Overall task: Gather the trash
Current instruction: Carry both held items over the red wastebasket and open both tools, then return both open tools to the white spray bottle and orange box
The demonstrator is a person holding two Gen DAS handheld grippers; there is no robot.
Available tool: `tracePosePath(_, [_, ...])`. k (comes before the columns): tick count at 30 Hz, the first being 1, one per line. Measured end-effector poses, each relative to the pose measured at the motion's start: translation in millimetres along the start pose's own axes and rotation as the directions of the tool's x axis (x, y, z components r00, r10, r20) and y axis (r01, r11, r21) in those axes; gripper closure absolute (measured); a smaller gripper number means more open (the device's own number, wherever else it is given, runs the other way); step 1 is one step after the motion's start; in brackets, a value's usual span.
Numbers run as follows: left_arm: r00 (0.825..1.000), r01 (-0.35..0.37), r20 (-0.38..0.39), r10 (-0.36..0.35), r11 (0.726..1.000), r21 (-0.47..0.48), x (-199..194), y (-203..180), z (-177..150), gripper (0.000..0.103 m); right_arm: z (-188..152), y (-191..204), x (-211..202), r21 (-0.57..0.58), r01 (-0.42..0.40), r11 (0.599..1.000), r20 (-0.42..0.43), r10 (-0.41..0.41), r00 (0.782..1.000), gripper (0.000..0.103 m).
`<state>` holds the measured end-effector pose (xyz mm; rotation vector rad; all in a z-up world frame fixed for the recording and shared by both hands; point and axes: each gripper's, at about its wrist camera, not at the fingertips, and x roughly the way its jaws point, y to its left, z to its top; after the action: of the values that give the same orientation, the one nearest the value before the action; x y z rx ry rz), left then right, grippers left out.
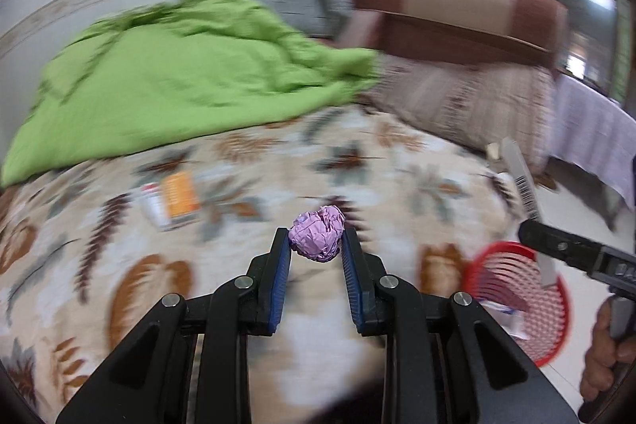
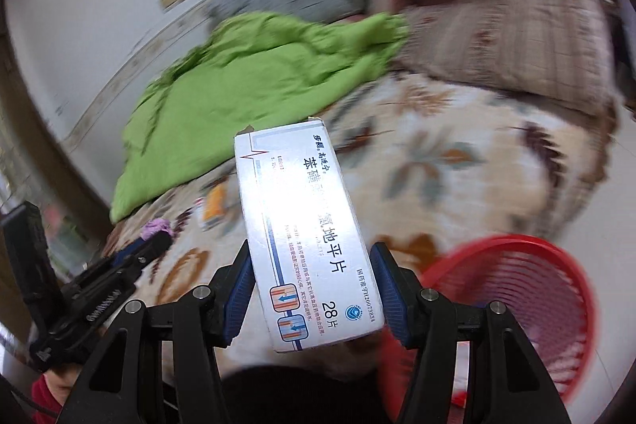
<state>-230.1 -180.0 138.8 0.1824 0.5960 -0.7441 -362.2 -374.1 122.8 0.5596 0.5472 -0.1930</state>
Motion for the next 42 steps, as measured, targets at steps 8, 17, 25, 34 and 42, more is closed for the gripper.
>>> tracePosePath(8, [0.942,0.308,-0.168,-0.289,0.946,0.099,28,-123,2,0.078,-18,-101,-54,0.199,0.105,0.974,-0.002,-0.107,0.994,0.041])
tracePosePath(17, [0.871,0.414,-0.321,-0.371,0.907,0.076,65,-170,-18,0.051,-36,-136,-42,0.273,0.113,0.955,-0.078,-0.095,0.992,0.034])
tracePosePath(25, [0.911,0.343,-0.254,-0.325,0.939,0.032,54,-122,-3,0.049,-24,-119,-35,0.237,0.075,0.969,-0.067,-0.06,0.996,0.034])
tracePosePath(34, [0.962,0.177,-0.189,-0.197,0.977,-0.122,44,-11,6,0.049,-4,-34,16,0.057,-0.024,0.998,-0.147,0.032,0.989,0.034])
tracePosePath(42, [0.989,-0.046,-0.149,-0.001,0.951,-0.306,38,119,0,0.049,9,63,88,-0.114,-0.132,0.985,-0.237,0.102,0.966,0.034])
